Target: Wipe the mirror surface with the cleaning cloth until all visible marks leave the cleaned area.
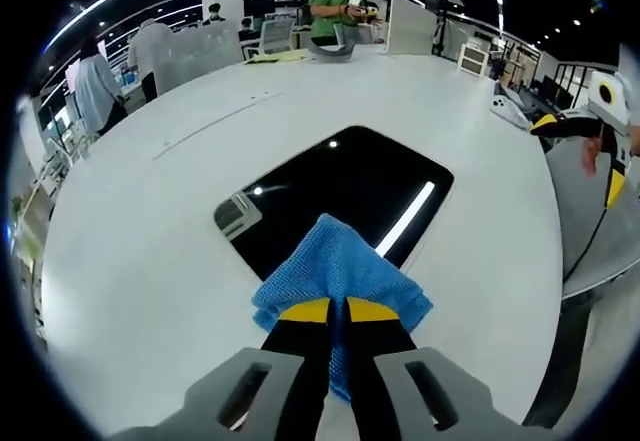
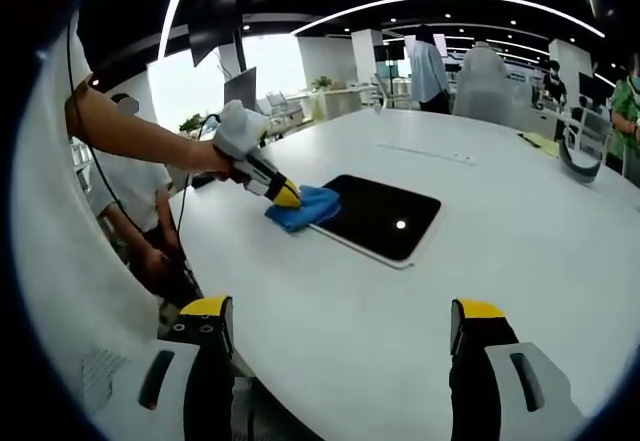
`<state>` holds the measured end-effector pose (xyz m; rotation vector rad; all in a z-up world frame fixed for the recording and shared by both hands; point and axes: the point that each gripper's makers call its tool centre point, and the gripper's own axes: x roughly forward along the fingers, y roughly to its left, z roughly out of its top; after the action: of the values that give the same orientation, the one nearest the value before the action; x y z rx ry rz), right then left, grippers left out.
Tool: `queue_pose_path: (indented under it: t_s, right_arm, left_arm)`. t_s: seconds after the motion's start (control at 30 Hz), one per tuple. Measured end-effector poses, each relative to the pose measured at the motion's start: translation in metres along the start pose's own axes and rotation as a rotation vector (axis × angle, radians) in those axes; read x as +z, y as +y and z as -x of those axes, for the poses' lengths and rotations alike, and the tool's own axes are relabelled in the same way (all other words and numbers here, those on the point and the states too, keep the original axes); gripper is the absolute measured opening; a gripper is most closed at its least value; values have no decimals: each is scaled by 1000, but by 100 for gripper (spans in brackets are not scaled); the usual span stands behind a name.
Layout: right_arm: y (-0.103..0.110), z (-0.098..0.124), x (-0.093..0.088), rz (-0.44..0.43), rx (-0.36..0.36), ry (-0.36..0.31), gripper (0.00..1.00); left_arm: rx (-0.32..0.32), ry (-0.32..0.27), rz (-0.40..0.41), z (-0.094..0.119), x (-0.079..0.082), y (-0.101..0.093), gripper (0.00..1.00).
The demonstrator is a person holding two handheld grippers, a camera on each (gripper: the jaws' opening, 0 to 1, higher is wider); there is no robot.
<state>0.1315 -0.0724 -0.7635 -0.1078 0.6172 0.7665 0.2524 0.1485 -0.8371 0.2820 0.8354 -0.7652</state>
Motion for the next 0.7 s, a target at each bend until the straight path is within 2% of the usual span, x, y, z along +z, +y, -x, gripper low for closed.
queue_pose_path:
  t_s: [0.37, 0.7]
  right_arm:
    - [1, -2, -1, 1, 6, 5, 89]
    - [1, -5, -1, 1, 14, 9, 89]
  left_arm:
    - [11, -14, 17, 14, 0, 3, 1]
    - [30, -49, 37, 48, 1, 3, 1]
